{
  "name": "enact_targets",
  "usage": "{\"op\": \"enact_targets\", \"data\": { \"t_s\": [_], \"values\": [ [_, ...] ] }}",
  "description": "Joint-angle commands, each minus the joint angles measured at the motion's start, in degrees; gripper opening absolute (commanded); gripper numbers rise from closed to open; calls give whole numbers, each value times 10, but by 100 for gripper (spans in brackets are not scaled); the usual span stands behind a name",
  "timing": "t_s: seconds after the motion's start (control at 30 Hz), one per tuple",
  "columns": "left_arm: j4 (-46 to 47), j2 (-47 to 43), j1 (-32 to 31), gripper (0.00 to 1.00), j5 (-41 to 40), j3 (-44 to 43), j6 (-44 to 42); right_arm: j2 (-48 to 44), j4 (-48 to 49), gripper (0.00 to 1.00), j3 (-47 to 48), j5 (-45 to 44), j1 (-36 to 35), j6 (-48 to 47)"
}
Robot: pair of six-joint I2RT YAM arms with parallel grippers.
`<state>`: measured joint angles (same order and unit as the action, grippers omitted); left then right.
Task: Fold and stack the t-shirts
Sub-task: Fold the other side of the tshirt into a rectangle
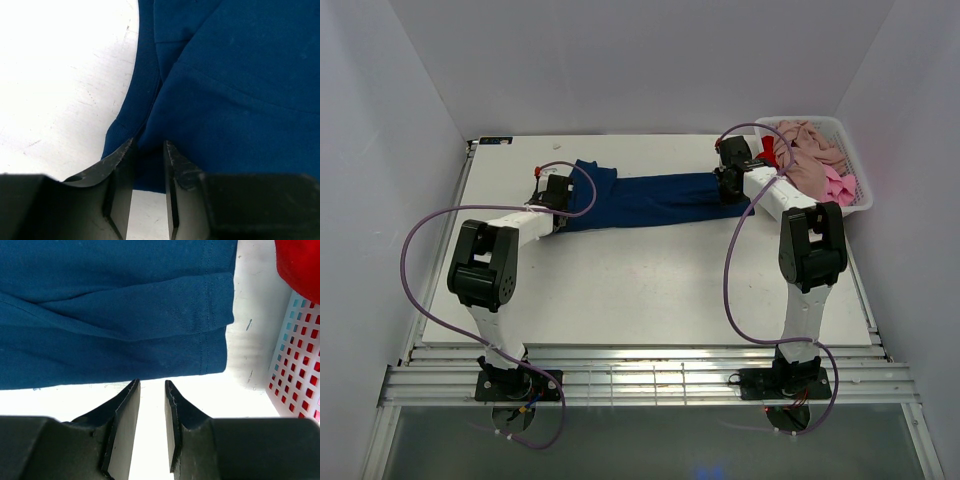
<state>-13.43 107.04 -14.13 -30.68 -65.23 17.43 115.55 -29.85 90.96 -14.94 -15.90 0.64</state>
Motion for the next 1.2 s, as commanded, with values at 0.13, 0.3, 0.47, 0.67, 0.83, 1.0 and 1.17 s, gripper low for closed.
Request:
{"op": "enact_targets", "data": {
  "t_s": [0.13,0.3,0.47,0.67,0.83,1.0,1.17],
  "values": [
    [7,-18,-4,43,-11,-20,-6,10,0,33,20,-8,-4,-4],
    [7,-3,-5,40,-10,-26,-6,11,0,33,22,-11,-5,-4],
    [9,-8,-5,21,-13,-18,-9,15,-2,33,26,-12,-4,-4],
    [6,-22,-7,3,-15,-6,-6,15,-4,33,26,-14,-4,-4],
    [1,-61,-21,0,-29,20,8,15,-4,33,26,-18,-5,-5],
    [-2,-138,-45,0,-49,69,34,16,-4,33,27,-18,-4,-4],
    [-7,-186,-58,0,-61,98,44,18,-7,33,28,-18,-4,-4]
  ]
}}
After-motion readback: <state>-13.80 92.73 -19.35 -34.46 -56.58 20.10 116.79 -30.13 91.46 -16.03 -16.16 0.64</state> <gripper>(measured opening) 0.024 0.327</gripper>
